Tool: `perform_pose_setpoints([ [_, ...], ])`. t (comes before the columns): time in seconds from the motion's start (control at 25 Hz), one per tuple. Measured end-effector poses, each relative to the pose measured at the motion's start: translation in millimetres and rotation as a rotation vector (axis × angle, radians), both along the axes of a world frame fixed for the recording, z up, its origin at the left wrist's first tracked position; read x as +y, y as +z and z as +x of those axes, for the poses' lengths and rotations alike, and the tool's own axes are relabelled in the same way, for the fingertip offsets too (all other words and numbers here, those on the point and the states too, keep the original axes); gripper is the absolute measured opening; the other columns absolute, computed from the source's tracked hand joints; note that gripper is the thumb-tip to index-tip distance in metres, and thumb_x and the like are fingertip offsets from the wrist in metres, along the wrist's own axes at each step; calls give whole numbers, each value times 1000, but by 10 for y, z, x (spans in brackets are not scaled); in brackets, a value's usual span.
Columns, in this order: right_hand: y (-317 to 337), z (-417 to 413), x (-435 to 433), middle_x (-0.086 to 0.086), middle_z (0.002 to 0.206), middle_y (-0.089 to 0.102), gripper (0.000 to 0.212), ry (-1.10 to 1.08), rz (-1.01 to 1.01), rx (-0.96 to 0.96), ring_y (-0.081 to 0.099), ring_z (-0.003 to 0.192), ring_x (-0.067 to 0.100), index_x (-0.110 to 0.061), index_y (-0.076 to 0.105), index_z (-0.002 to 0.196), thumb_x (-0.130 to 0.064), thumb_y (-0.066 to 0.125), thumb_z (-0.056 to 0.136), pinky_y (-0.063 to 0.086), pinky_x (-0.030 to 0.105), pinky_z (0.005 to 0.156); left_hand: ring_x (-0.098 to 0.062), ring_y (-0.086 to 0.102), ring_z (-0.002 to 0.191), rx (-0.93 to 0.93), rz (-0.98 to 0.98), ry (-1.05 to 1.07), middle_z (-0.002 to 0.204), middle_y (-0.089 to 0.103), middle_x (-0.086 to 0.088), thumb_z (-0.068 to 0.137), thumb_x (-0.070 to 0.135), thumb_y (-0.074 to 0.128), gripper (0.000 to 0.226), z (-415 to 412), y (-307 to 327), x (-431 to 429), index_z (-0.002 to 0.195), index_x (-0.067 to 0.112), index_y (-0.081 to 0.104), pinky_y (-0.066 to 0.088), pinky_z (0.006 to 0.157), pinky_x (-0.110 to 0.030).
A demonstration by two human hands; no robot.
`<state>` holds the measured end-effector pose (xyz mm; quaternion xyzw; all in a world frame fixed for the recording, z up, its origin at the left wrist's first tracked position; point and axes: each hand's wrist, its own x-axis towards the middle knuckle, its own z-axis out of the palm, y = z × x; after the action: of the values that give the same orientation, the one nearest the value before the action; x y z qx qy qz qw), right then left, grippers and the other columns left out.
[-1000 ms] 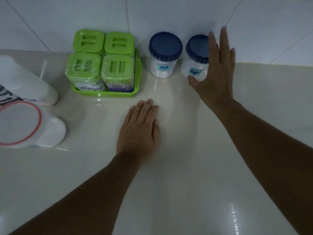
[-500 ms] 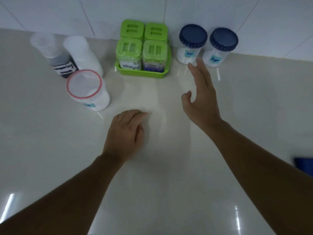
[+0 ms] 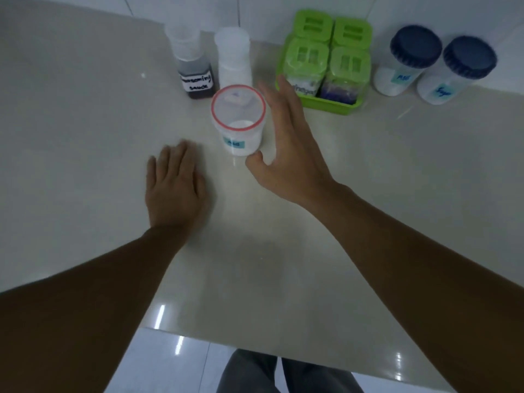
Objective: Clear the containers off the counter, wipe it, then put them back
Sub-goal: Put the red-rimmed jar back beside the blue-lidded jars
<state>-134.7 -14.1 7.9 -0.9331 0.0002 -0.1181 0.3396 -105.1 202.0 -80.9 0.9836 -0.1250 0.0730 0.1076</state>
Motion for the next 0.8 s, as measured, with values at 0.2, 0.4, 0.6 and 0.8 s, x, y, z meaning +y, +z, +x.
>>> perform_pose_setpoints([
  [0.2,-189,257,326,22,166,13,93,-47,-152,42,22,152,42,-9,31,155,-32,73,75,34,50,119,-26,6,158,135,11,-17,171,10,-4,106,36,20,60,63,-63,4,162,16,13,5,129,-49],
  [0.4,-338,383,501,17,166,12,88,-137,-122,26,35,144,41,-16,31,155,-36,79,84,45,46,111,-24,2,158,131,6,-11,171,7,-3,105,38,16,62,87,-58,-3,162,16,10,6,129,-49],
  [0.6,-352,396,470,15,156,26,75,-164,89,-75,44,136,31,-14,42,146,-19,77,81,47,38,108,-26,7,158,104,13,-2,170,12,-5,105,36,18,61,92,-75,-14,162,14,16,7,128,-49],
  [0.8,-248,51,134,10,149,34,76,-230,226,-116,41,136,15,-13,49,142,-18,82,74,35,6,106,-33,29,152,-47,66,-129,163,34,-12,100,22,33,58,76,-62,-81,156,8,33,18,126,-50],
])
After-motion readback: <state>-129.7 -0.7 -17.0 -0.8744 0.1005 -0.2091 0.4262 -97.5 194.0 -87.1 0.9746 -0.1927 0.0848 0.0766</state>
